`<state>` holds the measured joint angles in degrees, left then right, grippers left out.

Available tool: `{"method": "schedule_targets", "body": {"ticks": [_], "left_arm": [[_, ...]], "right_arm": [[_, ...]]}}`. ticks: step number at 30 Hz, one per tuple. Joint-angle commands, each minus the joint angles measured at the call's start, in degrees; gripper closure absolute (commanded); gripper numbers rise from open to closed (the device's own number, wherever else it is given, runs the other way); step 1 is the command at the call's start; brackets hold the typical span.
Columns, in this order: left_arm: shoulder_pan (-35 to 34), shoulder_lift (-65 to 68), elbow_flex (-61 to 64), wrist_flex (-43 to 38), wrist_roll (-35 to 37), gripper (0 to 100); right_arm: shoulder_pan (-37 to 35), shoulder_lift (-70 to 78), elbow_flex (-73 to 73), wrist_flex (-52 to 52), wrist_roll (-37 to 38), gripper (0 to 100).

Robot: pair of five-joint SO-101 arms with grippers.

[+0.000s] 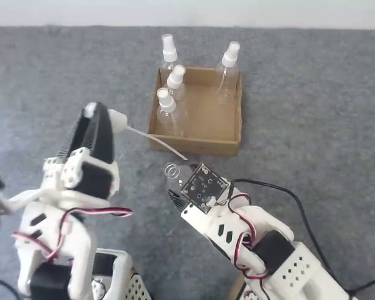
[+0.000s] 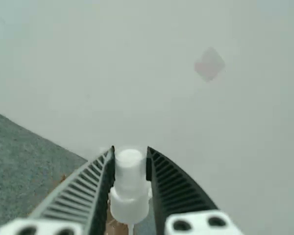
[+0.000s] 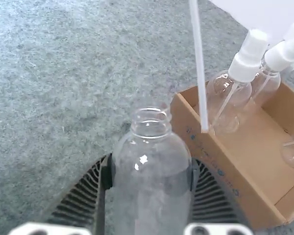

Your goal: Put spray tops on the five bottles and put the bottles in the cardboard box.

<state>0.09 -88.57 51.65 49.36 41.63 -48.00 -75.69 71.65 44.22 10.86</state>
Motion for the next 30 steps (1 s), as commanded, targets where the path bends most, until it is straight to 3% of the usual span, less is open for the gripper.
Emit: {"method": "schedule_targets", "body": {"ticks": [1, 19, 30], "left_arm": [[-2.8, -0.5, -4.6, -0.5, -0.8, 99], [-2.7, -0.6, -5.2, 6.1, -2.9, 99], [8.6, -0.2, -4.3, 11.6, -2.7, 99]], "right_arm": [[3.3, -1.4, -0.6, -1.5, 1.0, 91.8], [4.3, -1.3, -0.7, -3.5, 1.1, 91.8], [4.3, -1.3, -0.7, -3.5, 1.1, 91.8]]}}
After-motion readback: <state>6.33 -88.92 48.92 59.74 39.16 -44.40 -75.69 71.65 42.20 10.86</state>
